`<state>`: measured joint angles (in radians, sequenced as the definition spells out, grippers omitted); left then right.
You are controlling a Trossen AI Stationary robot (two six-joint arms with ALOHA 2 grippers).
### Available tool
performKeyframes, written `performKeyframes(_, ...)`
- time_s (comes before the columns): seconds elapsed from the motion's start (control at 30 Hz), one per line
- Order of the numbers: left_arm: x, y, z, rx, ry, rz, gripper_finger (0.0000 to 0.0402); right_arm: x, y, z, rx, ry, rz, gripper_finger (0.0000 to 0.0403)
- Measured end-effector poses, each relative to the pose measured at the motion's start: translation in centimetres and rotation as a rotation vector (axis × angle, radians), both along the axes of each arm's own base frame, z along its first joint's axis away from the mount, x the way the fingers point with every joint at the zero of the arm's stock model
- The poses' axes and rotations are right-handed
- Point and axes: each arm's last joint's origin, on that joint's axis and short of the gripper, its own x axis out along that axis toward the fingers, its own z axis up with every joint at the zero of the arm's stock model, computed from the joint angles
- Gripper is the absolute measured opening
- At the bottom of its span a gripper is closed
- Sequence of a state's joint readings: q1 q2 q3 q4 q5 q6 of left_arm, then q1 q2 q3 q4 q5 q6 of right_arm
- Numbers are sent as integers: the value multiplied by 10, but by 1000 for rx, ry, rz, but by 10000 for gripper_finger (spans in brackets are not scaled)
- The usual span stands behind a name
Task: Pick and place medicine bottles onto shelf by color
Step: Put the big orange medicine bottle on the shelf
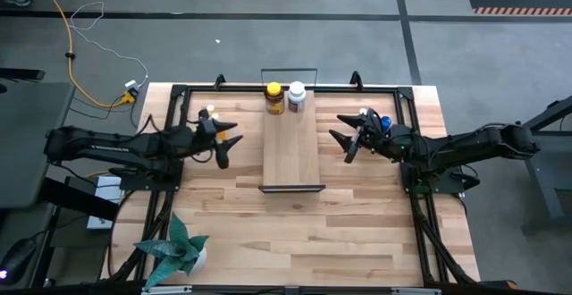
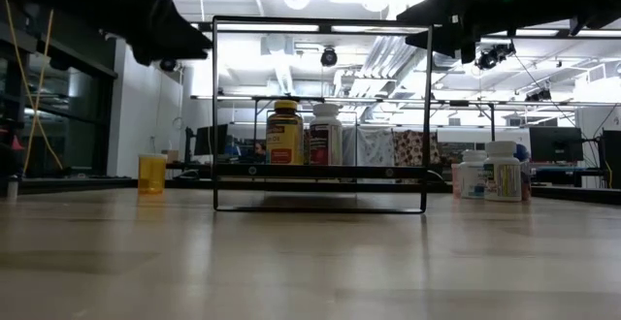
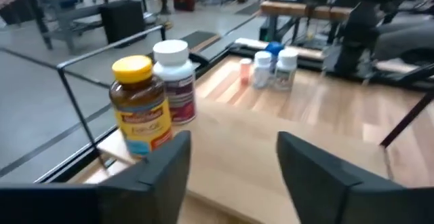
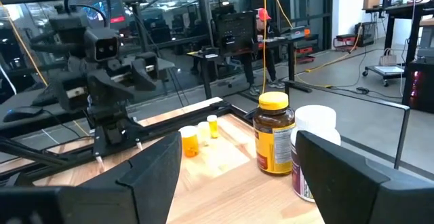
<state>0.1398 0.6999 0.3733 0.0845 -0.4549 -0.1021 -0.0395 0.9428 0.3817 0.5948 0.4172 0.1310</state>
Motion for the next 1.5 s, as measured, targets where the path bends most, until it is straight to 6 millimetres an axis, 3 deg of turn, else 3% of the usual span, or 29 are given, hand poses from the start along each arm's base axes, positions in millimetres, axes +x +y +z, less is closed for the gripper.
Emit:
performKeyframes(0.17,4,2,-11,-28,67,67,271,0,0,0,0,0,0,279)
performKeyframes(0.3,1,10,-19,-63,113,227,297,0,0,0,0,0,0,279)
performKeyframes(0.67,-23,49,-43,-379,255,558,305,0,0,0,3,-1,0,279)
performKeyframes(1.07,-23,65,-65,-485,386,614,305,0,0,0,3,-1,0,279)
performKeyframes(1.5,-21,66,-68,-530,409,572,305,0,0,0,2,-1,0,279)
